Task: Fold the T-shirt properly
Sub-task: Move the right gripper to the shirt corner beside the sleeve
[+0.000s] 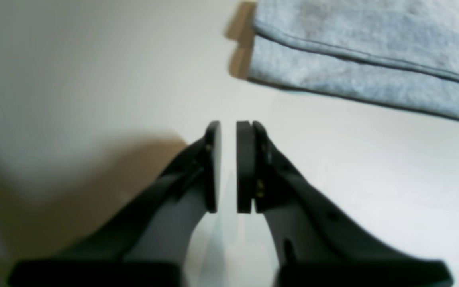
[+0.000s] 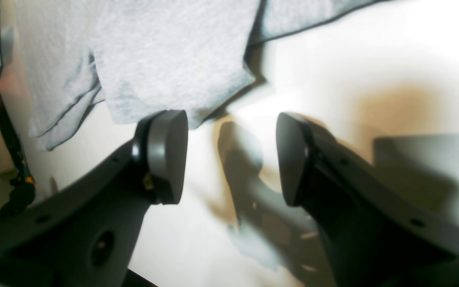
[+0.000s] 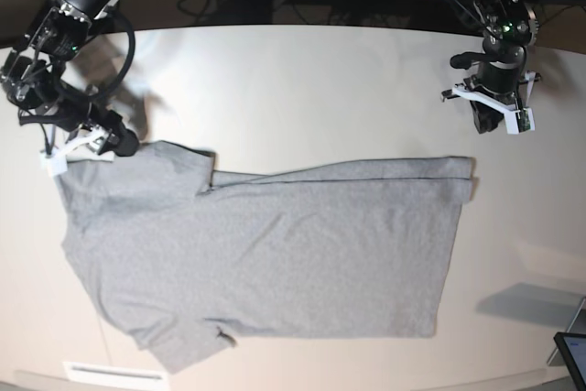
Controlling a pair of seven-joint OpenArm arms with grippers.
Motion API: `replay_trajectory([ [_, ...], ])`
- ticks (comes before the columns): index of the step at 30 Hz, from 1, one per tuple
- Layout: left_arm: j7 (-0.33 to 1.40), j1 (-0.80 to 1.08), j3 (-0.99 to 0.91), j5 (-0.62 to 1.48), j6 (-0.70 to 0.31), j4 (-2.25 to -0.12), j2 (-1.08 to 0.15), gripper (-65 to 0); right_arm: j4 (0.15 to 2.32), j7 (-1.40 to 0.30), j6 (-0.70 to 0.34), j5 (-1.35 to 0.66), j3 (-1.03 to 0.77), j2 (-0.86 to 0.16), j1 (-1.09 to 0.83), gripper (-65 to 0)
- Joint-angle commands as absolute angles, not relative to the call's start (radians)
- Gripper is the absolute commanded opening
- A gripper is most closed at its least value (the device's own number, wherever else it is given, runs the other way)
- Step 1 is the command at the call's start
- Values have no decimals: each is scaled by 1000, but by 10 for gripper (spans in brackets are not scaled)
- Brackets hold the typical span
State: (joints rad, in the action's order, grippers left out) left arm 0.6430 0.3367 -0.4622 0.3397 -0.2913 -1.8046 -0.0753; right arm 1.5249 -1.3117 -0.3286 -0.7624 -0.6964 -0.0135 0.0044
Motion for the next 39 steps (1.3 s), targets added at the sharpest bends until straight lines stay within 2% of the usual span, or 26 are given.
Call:
replay_trajectory([
  [1,622,338,-466,344,-292,-1824,-87,-588,1532,-1313,-332,-763,-697,-21,24,-319],
  [16,621,354,-467,344,-292,-1824,-91,-588,1532,-1313,-332,-763,-636,-7,71,-328],
  [18,621,354,-467,344,-292,-1824,-91,-588,1532,-1313,-332,-763,-636,-7,77,-384],
  [22,621,354,-467,344,-292,-1824,-91,-588,1532,-1313,-329,-763,-634,-7,85,-567],
  [25,621,354,-467,344,-292,-1824,-91,-588,1532,-1313,-328,-762,-634,-10,93,-650],
  [31,621,354,-467,344,-292,-1822,-91,-588,1538,-1323,-328,-762,-627,-12,108,-650],
  [39,621,354,-467,344,-292,-1822,-91,-588,1561,-1325,-325,-763,-486,-13,196,-650],
])
